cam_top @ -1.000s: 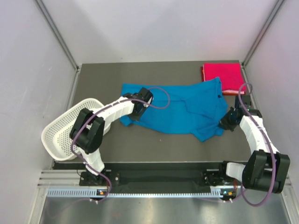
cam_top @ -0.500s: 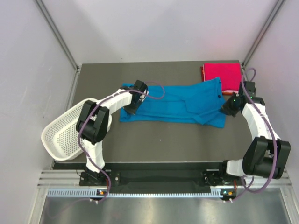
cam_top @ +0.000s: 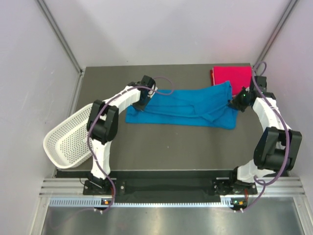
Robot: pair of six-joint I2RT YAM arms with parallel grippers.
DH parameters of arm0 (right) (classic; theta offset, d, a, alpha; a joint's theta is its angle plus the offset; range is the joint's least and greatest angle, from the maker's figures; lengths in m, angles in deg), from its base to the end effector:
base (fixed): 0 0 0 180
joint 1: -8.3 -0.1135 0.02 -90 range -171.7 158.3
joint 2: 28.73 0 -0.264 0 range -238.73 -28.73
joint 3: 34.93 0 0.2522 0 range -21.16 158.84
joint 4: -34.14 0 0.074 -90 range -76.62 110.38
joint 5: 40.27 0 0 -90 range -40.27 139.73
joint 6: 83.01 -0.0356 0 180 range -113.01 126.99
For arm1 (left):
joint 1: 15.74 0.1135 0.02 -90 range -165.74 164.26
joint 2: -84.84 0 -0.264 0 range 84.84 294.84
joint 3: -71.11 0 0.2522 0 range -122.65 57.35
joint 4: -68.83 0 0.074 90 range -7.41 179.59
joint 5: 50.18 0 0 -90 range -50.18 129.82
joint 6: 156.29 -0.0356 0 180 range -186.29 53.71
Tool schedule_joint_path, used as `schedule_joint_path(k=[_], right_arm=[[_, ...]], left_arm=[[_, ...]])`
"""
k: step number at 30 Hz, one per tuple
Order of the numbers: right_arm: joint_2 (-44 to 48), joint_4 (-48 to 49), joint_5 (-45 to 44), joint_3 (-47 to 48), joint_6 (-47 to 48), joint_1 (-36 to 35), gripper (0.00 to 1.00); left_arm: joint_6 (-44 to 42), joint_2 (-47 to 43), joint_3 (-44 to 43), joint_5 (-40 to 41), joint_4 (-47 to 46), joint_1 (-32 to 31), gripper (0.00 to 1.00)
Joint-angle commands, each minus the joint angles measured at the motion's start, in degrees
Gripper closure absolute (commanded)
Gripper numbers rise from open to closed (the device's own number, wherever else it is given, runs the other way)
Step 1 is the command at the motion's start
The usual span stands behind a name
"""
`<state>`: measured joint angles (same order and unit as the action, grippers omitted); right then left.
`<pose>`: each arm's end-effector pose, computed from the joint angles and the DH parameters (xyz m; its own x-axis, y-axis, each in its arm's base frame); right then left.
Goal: Fold and stack the t-shirts
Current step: Fold the tshirt
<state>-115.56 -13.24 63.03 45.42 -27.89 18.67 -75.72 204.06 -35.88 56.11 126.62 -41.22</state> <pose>0.3163 -0.0496 0.2609 -0.6278 0.6806 -0.3776 0.4885 0.7222 0.4897 0.3946 -0.1770 0.1888 -0.7835 0.5476 -0.2939 0.4610 0.8292 0.3160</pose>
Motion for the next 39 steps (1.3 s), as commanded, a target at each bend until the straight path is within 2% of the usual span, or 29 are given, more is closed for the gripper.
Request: schedule_joint_path(k=[1, 33, 37, 39], right_arm=[[-1.1, 3.7, 1.3, 4.0, -0.8, 0.6, 1.0], [-14.2, 7.4, 2.6, 14.8, -1.5, -1.0, 1.0], [-16.8, 5.3, 3.1, 18.2, -0.8, -1.3, 0.99], [-17.4, 4.8, 2.7, 18.5, -0.6, -1.8, 0.99]], left_arm=[[-1.6, 1.3, -3.9, 0.0, 1.4, 0.8, 1.0], [-4.8, 10.0, -15.5, 2.0, 2.4, 3.4, 1.0], [-4.7, 10.7, -15.9, 2.9, 2.6, 3.4, 0.86], [-4.5, 10.8, -15.8, 3.1, 2.6, 3.4, 0.84]])
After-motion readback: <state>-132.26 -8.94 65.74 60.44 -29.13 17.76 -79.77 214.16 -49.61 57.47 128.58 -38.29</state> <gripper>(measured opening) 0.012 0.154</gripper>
